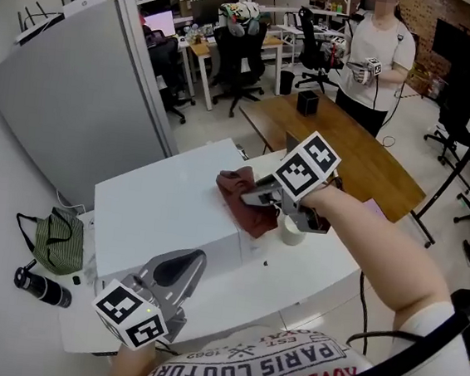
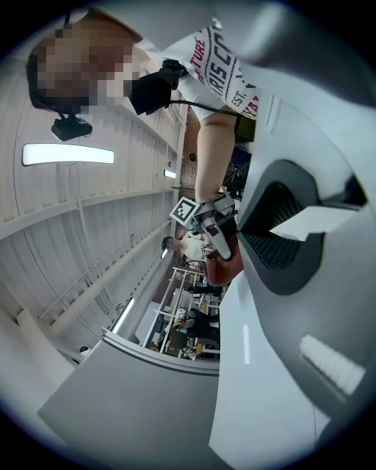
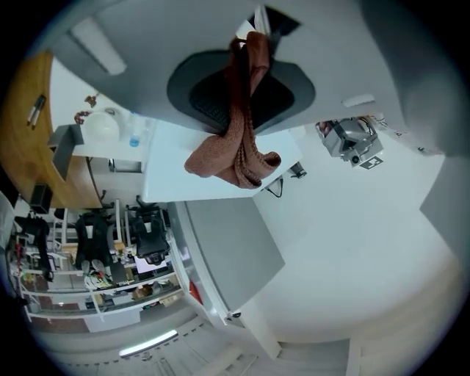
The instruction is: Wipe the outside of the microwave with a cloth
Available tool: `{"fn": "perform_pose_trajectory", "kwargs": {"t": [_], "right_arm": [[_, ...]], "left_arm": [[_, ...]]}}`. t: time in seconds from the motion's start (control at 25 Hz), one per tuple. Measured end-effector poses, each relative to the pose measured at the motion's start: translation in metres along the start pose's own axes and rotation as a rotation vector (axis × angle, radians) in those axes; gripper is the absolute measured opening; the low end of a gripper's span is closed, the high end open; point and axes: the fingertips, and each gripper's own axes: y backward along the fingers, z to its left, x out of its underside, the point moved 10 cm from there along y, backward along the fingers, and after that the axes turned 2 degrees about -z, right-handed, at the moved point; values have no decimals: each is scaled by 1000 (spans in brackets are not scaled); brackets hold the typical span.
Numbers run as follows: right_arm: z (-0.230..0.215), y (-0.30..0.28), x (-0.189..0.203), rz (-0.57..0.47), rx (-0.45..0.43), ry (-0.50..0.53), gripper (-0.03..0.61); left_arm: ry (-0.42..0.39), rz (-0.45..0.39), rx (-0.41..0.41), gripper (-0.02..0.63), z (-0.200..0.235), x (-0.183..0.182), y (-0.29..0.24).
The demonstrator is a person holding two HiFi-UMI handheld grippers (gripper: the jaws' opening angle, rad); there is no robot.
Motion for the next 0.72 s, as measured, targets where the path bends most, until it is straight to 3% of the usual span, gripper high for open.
{"fn": "perform_pose_trajectory", "kwargs": {"t": [0.4, 0.72], "right_arm": [[91, -121, -80, 16, -174, 142, 58], [149, -239, -123, 63, -288, 195, 58]], "left_arm": [[3, -24, -223, 6, 29, -2, 116], [64, -65, -409, 6, 51, 15, 213]]}}
